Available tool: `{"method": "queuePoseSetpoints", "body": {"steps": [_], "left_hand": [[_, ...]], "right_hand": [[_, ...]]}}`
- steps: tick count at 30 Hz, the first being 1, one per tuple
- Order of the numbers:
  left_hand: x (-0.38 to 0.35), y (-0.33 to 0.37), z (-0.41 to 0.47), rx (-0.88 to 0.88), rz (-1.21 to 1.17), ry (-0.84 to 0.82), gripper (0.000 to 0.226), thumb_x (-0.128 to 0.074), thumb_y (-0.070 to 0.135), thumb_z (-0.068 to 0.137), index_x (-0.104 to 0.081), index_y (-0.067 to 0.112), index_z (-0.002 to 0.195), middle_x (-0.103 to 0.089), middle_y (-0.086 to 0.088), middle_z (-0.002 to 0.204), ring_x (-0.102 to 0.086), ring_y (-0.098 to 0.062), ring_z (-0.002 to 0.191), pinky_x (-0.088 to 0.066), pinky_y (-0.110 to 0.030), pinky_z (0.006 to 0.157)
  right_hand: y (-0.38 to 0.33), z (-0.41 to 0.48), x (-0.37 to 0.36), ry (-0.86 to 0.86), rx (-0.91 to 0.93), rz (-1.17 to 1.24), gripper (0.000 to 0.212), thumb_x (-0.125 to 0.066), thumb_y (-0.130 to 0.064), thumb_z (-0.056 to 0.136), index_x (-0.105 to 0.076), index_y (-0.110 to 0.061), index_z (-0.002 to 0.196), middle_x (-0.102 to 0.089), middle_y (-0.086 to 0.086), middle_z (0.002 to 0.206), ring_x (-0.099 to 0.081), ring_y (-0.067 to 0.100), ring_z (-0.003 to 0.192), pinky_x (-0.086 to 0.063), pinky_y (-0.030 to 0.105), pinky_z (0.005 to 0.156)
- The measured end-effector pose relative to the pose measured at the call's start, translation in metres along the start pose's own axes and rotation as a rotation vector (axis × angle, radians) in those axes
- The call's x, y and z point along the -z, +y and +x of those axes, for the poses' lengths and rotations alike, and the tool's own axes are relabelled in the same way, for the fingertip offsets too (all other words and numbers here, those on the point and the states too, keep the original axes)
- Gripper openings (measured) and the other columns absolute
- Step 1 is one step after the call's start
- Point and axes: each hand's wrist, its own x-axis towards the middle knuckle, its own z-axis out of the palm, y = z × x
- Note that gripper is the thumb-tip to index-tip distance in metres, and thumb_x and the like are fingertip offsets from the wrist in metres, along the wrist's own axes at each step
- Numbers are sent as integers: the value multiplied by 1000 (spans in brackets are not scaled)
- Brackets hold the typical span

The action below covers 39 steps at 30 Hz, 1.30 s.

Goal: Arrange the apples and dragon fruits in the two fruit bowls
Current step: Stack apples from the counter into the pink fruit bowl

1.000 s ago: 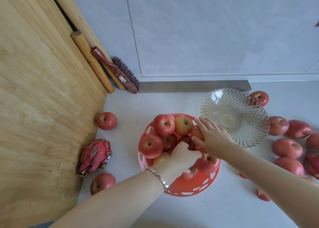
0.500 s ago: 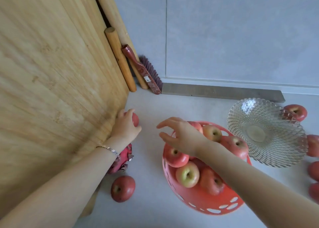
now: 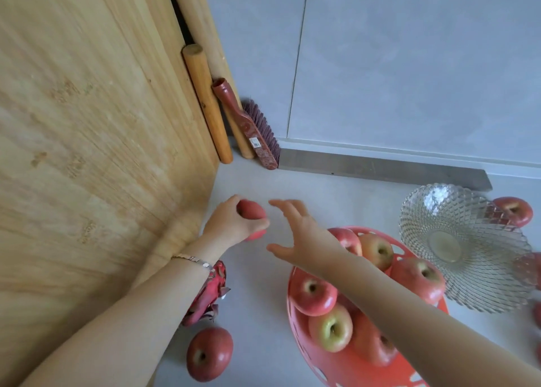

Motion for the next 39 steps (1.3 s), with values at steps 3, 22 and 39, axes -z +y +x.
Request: {"method": "queuePoseSetpoints", "body": {"steps": [3, 22, 39], "left_hand": [[4, 38, -41, -122, -93, -106, 89, -81, 40, 58, -35, 33, 134, -52, 11, 112, -54, -13, 105, -45, -27, 90], [-51, -76, -165, 287, 756, -261, 72, -52, 38, 87, -15, 17, 145, -25, -17, 142, -38, -38, 129, -37, -36, 104], [-62, 41, -213, -184, -125, -67, 45, -74, 34, 70, -45, 34, 103, -56, 17, 93, -55, 4, 84, -45, -15, 69]], "right_hand": [[0, -15, 14, 77, 16, 85, 88, -77, -24, 72, -26, -23, 142, -35, 3, 138, -46, 17, 122, -40, 26, 97], [68, -172, -55, 93, -23, 93, 82, -80, -39, 58, -38, -31, 128, -36, -13, 125, -44, 5, 114, -36, 15, 94], [55, -173, -59, 17, -104, 22, 108, -76, -52, 64, -11, -24, 146, -24, -5, 130, -25, 17, 119, -27, 33, 110]]}}
